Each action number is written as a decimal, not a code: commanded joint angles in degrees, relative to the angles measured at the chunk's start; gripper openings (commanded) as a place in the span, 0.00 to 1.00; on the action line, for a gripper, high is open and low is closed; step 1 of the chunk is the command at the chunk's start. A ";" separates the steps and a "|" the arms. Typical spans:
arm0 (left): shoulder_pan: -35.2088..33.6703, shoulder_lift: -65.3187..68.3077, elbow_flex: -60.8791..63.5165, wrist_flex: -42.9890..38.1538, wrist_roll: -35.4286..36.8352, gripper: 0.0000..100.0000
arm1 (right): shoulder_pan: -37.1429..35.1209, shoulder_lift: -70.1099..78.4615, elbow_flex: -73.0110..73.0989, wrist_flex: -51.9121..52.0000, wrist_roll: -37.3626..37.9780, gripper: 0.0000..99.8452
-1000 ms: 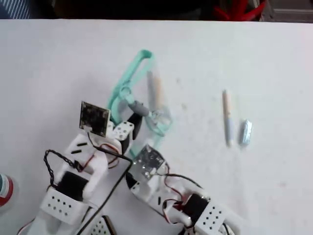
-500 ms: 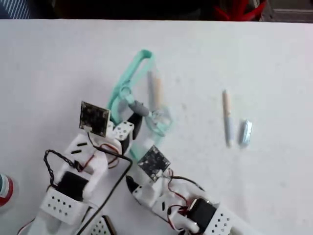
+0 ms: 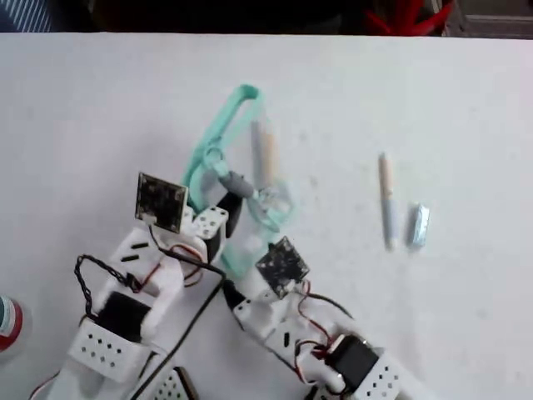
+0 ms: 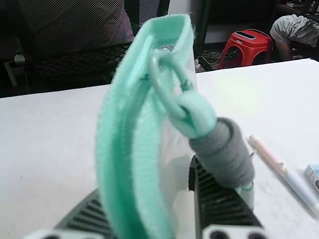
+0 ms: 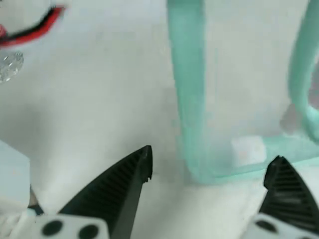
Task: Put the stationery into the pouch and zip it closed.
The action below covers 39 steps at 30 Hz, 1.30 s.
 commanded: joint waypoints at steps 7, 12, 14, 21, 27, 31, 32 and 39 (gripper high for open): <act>-0.40 -0.57 -1.85 -1.67 0.00 0.15 | 2.15 0.48 0.18 -3.74 -0.26 0.35; -0.40 -0.57 -1.85 -1.67 0.00 0.15 | 2.07 6.11 0.35 -7.96 -0.26 0.35; -0.31 -0.57 -1.85 -1.67 -0.09 0.15 | 1.19 8.84 0.35 -10.68 -0.18 0.35; -0.22 -0.57 -1.85 -1.67 -0.09 0.15 | -1.36 15.96 0.35 -16.31 0.88 0.35; -0.31 -0.57 -1.85 -1.67 -0.09 0.15 | -3.12 19.65 0.44 -16.48 3.78 0.35; -0.40 -0.57 -1.85 -1.67 -0.09 0.15 | -5.41 19.56 0.26 -14.73 2.73 0.35; -0.40 -0.57 -1.85 -1.67 -0.09 0.15 | -5.23 19.56 0.09 -14.37 1.14 0.35; -0.31 -0.57 -1.76 -1.67 -0.09 0.15 | -3.12 19.56 0.35 -15.25 -5.80 0.35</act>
